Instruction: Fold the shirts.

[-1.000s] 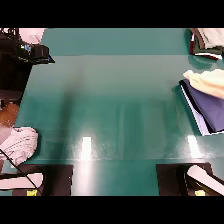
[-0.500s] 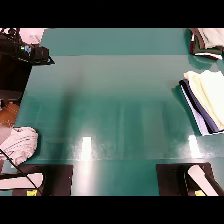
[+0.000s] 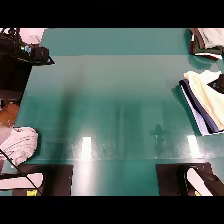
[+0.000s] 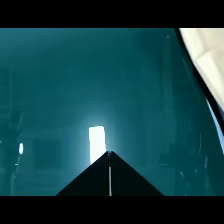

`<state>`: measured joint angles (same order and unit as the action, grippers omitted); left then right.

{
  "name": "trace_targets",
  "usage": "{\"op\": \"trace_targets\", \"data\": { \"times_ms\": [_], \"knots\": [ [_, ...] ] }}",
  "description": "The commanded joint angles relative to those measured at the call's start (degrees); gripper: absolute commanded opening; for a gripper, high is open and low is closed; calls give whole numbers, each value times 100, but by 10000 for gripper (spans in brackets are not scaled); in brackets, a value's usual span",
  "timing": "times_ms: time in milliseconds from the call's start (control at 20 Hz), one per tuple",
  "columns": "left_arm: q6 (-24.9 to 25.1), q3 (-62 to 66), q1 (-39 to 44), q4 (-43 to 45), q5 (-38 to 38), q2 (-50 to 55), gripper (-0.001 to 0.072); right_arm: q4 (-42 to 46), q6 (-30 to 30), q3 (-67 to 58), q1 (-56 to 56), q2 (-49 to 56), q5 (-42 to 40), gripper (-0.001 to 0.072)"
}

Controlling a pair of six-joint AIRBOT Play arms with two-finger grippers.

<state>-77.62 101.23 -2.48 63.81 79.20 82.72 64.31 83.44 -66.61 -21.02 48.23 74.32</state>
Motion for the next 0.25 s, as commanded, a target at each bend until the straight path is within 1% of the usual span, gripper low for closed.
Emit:
{"op": "trace_targets", "data": {
  "times_ms": [0,200],
  "knots": [
    [2,2,0,0,-107,0,30,85,-4,-31,623,-20,-129,17],
    [2,2,0,0,-125,0,30,81,-2,-31,649,-22,-79,18]
  ]
}}
